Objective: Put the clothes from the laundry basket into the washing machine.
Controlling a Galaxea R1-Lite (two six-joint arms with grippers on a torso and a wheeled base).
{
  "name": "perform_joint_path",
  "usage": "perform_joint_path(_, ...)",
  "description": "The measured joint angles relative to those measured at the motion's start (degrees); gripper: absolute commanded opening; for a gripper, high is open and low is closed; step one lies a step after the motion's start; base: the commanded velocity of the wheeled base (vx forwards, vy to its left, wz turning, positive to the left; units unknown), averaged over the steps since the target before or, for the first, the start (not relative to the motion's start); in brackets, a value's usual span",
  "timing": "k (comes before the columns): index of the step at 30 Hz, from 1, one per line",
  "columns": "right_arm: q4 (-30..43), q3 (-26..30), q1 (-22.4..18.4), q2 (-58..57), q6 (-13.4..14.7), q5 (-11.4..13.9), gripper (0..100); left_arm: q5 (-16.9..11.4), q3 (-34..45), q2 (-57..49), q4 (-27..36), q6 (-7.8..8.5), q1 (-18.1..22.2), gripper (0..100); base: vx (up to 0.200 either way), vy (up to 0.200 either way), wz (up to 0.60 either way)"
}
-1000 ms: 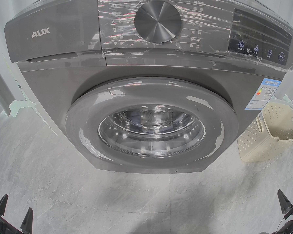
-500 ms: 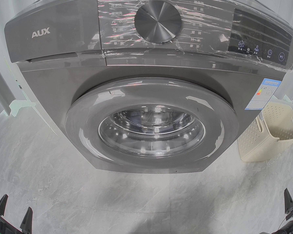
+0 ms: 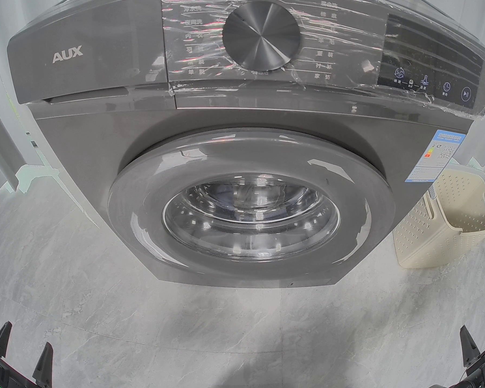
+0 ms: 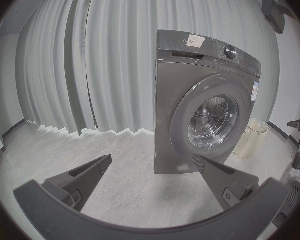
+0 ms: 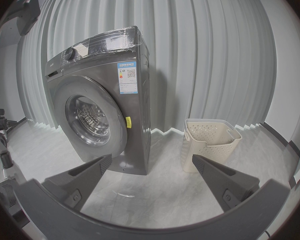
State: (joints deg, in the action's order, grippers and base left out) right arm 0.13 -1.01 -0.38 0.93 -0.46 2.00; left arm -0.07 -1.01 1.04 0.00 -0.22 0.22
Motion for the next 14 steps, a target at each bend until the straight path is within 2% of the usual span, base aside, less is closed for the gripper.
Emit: perform_joint_path(14,0.07,0.00,0.05,-0.20,0.02,0.45,100,-0.06,0.00,0.00,-0.10,0.00,-0.01,100,0.000,0.000,0.00)
